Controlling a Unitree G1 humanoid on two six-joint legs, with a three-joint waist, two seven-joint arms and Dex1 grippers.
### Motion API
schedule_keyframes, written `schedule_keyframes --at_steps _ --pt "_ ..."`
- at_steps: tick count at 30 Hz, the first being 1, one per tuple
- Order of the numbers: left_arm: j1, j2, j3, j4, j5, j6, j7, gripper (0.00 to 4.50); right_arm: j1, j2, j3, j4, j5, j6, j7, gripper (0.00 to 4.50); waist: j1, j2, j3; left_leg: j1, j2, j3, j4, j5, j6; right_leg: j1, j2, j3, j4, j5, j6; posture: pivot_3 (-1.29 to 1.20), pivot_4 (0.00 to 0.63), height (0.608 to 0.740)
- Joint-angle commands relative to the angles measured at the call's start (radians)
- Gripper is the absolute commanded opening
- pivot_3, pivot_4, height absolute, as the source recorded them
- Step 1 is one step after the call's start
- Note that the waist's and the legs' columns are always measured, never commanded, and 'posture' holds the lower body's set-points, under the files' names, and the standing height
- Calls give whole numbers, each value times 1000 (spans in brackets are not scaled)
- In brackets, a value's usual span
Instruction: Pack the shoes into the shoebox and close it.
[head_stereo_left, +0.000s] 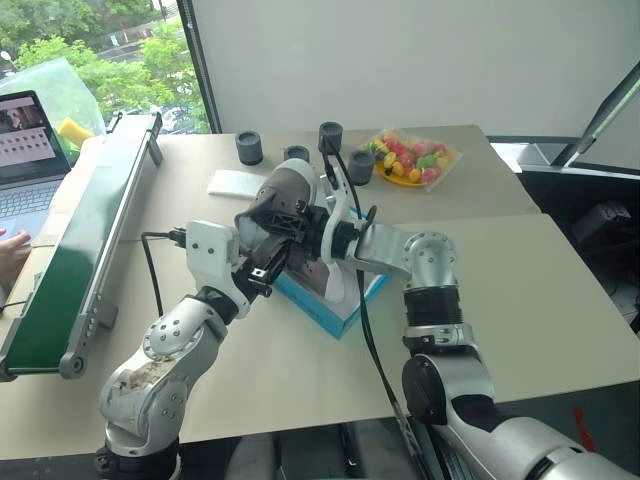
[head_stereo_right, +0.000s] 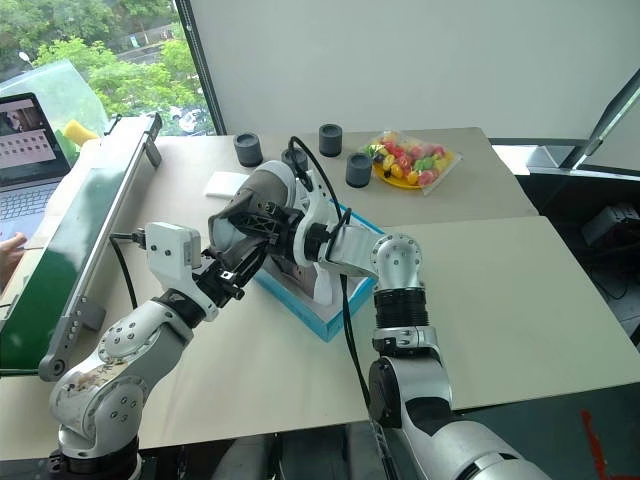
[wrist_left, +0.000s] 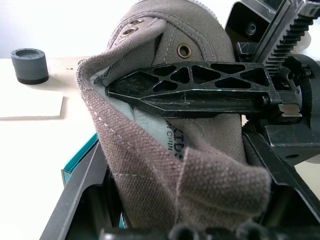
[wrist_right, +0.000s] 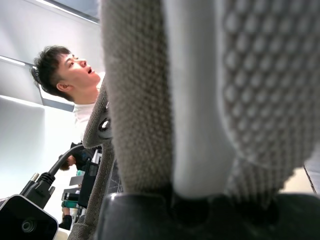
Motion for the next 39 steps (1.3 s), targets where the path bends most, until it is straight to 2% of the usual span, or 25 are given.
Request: schedule_keyframes --at_steps 1,2,4,7,12,19,22,23,26,31,35,39 --pt "16 36 -18 -18 14 15 -16 2593 -56 40 -28 -28 16 -54 47 578 0 0 0 0 0 0 0 0 0 0 0 0 0 0 0 0 150 731" --pt "17 41 -22 -16 22 8 -18 2593 -58 39 -27 -25 14 -57 50 578 0 0 0 0 0 0 0 0 0 0 0 0 0 0 0 0 150 731" --pt "17 46 -25 -18 18 -7 -29 3479 -58 39 -26 -24 11 -65 48 575 1 0 0 0 0 0 0 0 0 0 0 0 0 0 0 0 150 731" --pt "11 68 -45 -23 36 -9 -39 4475 -56 41 -29 -25 8 -79 47 575 0 0 0 0 0 0 0 0 0 0 0 0 0 0 0 0 150 731" --pt "40 92 -70 -59 25 -20 -70 4475 -78 39 -82 17 -21 -186 -9 575 1 0 0 0 0 0 0 0 0 0 0 0 0 0 0 0 150 731" --pt "76 94 -75 -108 7 -12 -80 4475 -173 -33 -157 145 -115 -356 -25 575 -3 1 1 0 0 1 0 0 0 -1 0 0 0 0 0 0 150 731" --pt "129 151 -26 -133 6 -21 -128 4475 -204 -143 -20 132 -261 -316 95 575 -1 2 1 0 0 1 0 0 0 -1 0 0 -1 0 0 0 150 731" --pt "171 206 7 -141 13 -36 -178 4475 -218 -202 62 108 -311 -272 170 575 -1 2 1 -1 0 1 0 0 0 -1 0 0 -1 0 0 0 150 731" --pt "247 325 41 -151 43 -80 -274 4475 -244 -310 208 81 -397 -194 323 575 -2 6 4 -1 0 1 -1 0 0 -2 0 0 -1 0 0 0 150 731" --pt "380 445 175 -124 13 -153 -448 4475 -336 -467 443 108 -542 -89 598 575 -4 11 7 0 0 2 -1 0 1 -2 0 1 -2 -1 0 0 150 731" --pt "427 475 193 -104 29 -207 -507 4475 -402 -492 636 152 -673 -109 789 575 -3 15 10 0 0 2 -2 0 1 -3 0 1 -2 -2 0 0 150 731" --pt "415 465 163 -103 41 -219 -501 4475 -422 -474 743 213 -790 -186 916 575 -2 15 10 0 0 2 -2 -1 1 -2 0 1 -1 -2 0 0 150 731"
